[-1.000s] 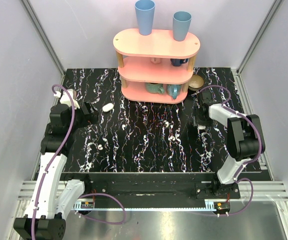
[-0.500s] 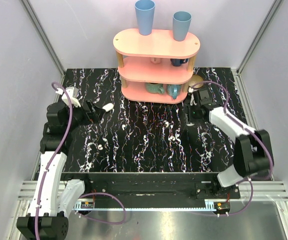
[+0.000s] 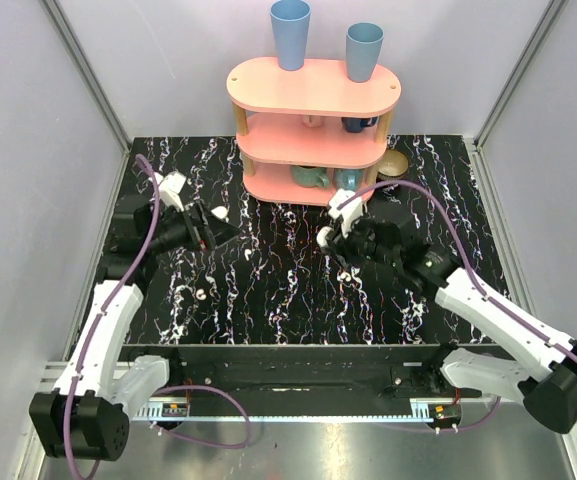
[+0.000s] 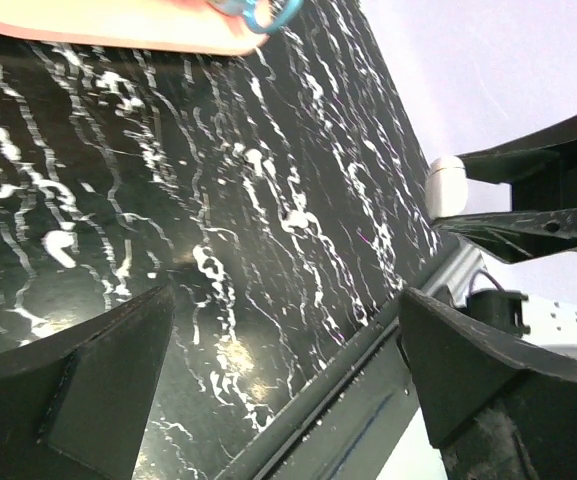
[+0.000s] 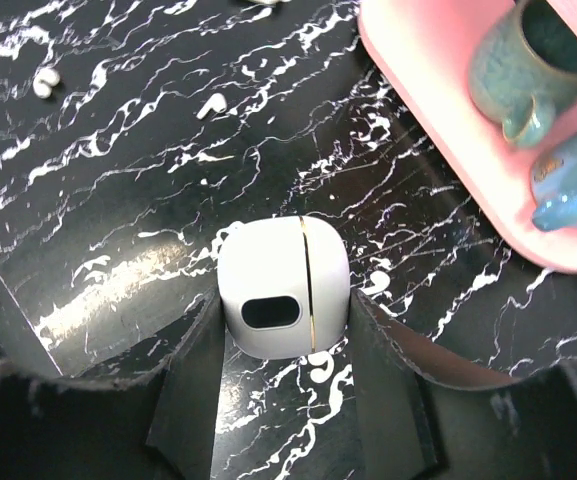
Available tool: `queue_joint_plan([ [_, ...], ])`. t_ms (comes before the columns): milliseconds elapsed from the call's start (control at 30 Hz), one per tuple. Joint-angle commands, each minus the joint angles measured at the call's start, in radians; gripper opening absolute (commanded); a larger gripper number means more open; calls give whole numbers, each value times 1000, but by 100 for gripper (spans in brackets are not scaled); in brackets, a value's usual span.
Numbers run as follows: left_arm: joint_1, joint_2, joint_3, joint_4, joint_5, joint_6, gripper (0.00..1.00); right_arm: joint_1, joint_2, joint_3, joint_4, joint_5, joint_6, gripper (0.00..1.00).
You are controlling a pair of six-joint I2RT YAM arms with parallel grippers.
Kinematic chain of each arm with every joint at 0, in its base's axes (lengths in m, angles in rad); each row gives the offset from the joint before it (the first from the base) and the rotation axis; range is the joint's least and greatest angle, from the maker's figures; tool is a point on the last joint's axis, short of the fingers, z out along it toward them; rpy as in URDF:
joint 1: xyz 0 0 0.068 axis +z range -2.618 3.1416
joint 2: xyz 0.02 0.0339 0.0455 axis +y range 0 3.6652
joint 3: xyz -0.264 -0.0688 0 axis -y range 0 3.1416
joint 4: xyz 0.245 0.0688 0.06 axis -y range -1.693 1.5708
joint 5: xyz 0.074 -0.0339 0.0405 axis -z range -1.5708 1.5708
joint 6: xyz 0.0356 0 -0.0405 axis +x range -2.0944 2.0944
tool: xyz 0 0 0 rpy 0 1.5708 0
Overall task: Insert the wireless bluetooth earbuds into the charging case
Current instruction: Pass from the right arm to the left
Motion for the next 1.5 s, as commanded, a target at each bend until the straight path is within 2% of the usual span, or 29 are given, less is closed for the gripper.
queue_joint_plan([
  [0,-111,-16,67,68,14,-53,99,97,-64,-60,156,43,-201,10],
  [133,-290,7,98,66,-108,-67,99,163,-61,-63,175,61,-247,8],
  [233,-380,35,113,68,-177,-62,99,216,-66,-66,204,73,-273,8],
  [400,-467,86,120,76,-228,-74,93,264,-64,-64,206,93,-304,8],
  [767,-582,124,97,209,-303,-162,88,284,-73,-91,238,106,-256,7],
  [1033,-628,145,77,256,-323,-188,80,284,-83,-103,270,124,-236,6],
  [1100,-633,149,67,264,-325,-194,74,287,-79,-104,279,124,-230,6],
  [1233,-644,158,67,266,-328,-192,69,287,-76,-104,281,119,-223,6],
  [1467,-661,191,77,269,-316,-191,64,289,-86,-107,285,116,-219,6],
])
